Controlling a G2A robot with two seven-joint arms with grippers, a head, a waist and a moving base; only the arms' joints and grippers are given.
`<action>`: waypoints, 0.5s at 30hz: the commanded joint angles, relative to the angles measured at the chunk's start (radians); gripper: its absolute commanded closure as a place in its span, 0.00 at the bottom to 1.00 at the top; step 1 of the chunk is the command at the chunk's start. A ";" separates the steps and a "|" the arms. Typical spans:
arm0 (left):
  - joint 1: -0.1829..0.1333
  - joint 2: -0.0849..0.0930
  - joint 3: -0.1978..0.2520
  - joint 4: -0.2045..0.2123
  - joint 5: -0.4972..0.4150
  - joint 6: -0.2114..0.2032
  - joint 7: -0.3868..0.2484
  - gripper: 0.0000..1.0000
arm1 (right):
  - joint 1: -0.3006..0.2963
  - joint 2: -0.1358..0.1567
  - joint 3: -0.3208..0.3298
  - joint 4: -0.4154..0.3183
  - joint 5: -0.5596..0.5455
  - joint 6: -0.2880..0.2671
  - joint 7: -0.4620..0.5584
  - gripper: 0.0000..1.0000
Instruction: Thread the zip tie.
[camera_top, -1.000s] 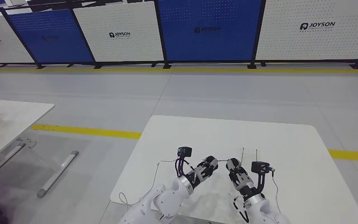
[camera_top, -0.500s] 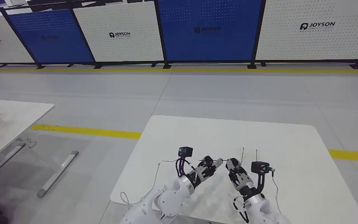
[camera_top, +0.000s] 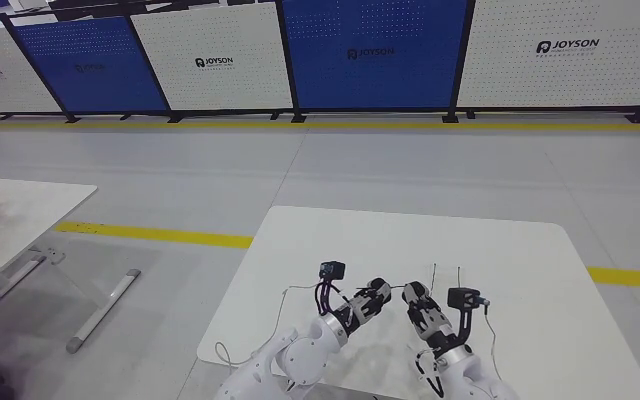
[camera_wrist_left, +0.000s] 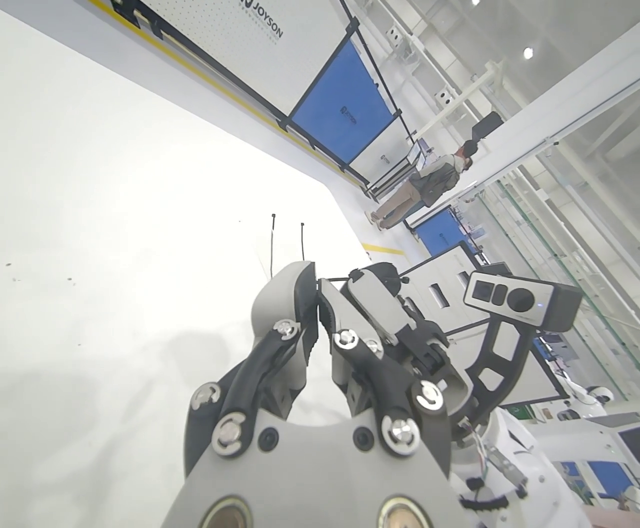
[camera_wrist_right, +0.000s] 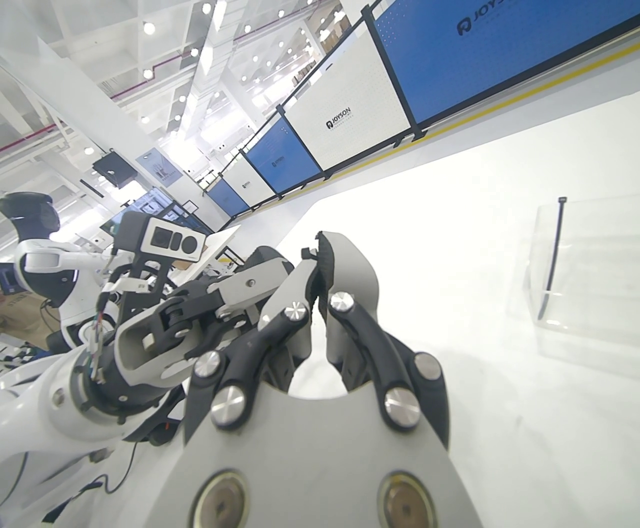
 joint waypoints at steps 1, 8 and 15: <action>0.003 0.001 -0.001 -0.004 0.003 -0.008 -0.004 1.00 | 0.001 0.000 -0.001 0.000 -0.001 0.000 0.001 1.00; 0.008 0.001 -0.004 -0.008 0.004 -0.004 0.000 1.00 | 0.000 0.000 -0.001 -0.003 -0.003 -0.001 0.001 1.00; 0.005 -0.001 -0.008 -0.005 -0.005 0.007 0.017 0.52 | -0.005 0.001 0.006 -0.002 -0.001 0.000 -0.001 1.00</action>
